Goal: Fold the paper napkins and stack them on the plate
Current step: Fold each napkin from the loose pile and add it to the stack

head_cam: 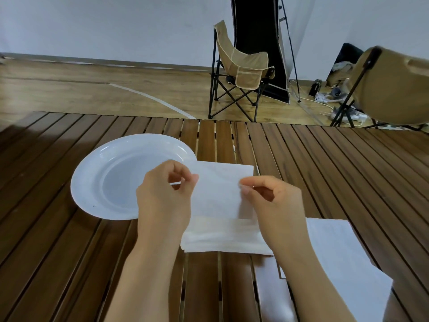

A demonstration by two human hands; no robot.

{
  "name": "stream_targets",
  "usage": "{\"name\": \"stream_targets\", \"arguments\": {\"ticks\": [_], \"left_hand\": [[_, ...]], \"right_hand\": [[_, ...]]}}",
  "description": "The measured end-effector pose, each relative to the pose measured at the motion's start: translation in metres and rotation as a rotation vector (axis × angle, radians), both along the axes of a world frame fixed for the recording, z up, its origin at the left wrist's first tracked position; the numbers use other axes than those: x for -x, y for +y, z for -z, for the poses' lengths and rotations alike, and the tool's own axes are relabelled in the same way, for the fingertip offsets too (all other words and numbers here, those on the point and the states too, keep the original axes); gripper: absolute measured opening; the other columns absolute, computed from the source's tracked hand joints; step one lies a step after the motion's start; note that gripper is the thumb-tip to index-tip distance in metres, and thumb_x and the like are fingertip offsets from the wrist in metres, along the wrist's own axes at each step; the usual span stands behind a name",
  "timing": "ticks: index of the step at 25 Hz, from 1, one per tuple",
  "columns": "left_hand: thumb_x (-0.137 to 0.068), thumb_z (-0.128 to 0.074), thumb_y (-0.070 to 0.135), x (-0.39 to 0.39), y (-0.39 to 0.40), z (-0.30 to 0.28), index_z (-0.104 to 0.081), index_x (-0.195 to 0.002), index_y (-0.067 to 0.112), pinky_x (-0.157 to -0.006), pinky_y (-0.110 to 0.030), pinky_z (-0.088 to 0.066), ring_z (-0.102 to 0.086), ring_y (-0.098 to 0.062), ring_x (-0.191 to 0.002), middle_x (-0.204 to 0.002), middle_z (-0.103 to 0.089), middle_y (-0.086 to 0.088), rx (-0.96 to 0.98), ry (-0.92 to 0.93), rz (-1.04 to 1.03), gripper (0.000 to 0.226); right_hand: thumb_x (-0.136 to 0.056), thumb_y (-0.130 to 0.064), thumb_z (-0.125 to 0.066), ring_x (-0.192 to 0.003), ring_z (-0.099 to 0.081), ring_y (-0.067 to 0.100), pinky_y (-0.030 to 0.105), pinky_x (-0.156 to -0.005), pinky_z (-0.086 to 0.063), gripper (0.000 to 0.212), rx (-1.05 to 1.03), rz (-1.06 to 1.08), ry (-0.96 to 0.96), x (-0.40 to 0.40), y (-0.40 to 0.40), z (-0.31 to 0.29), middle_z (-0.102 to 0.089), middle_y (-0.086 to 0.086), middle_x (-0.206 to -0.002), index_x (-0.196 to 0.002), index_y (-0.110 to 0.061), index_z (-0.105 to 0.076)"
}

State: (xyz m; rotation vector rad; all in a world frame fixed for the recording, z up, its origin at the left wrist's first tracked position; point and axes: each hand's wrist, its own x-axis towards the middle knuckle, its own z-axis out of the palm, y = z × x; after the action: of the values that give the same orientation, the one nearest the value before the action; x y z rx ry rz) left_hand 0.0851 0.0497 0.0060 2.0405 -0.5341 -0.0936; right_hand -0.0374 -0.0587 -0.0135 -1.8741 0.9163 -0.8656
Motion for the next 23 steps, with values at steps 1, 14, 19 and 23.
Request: {"name": "stream_targets", "arguments": {"ticks": [1,14,19,23], "left_hand": [[-0.087,-0.066,0.024,0.0,0.0,0.002,-0.063,-0.079,0.029,-0.058,-0.01,-0.035,-0.055,0.001,-0.074,-0.084,-0.062,0.014,-0.042,0.017,0.012,0.01],[-0.091,-0.061,0.023,0.002,0.0,0.007,-0.067,-0.108,0.03,-0.081,-0.019,-0.039,-0.049,-0.005,-0.088,-0.104,-0.055,0.012,-0.231,0.1,0.088,0.02],[-0.092,-0.059,0.024,0.003,0.0,0.007,-0.067,-0.109,0.03,-0.081,-0.02,-0.04,-0.044,-0.005,-0.089,-0.104,-0.05,0.013,-0.211,0.142,0.061,0.019],[-0.093,-0.058,0.022,0.004,0.0,0.007,-0.064,-0.117,0.031,-0.083,-0.02,-0.038,-0.043,-0.005,-0.094,-0.116,-0.053,0.011,-0.2,0.155,0.091,0.026]], "right_hand": [[-0.089,-0.014,-0.067,-0.086,-0.062,0.0,0.004,-0.073,-0.047,0.013,0.049,0.001,0.033,-0.001,0.0,0.003,-0.069,-0.014,-0.093,-0.094,-0.025,-0.073],[-0.088,-0.004,-0.06,-0.082,-0.055,0.006,0.003,-0.062,-0.041,0.025,0.179,-0.013,0.204,0.0,-0.005,0.013,-0.054,-0.006,-0.112,-0.105,-0.02,-0.07],[-0.09,-0.013,-0.059,-0.099,-0.045,0.001,0.007,-0.081,-0.035,0.02,0.241,-0.037,0.278,-0.001,-0.005,0.013,-0.045,-0.015,-0.121,-0.105,-0.023,-0.07],[-0.093,-0.013,-0.056,-0.101,-0.039,-0.006,0.001,-0.077,-0.032,0.02,0.285,-0.071,0.339,-0.003,-0.005,0.014,-0.046,-0.017,-0.119,-0.109,-0.016,-0.068]]}}
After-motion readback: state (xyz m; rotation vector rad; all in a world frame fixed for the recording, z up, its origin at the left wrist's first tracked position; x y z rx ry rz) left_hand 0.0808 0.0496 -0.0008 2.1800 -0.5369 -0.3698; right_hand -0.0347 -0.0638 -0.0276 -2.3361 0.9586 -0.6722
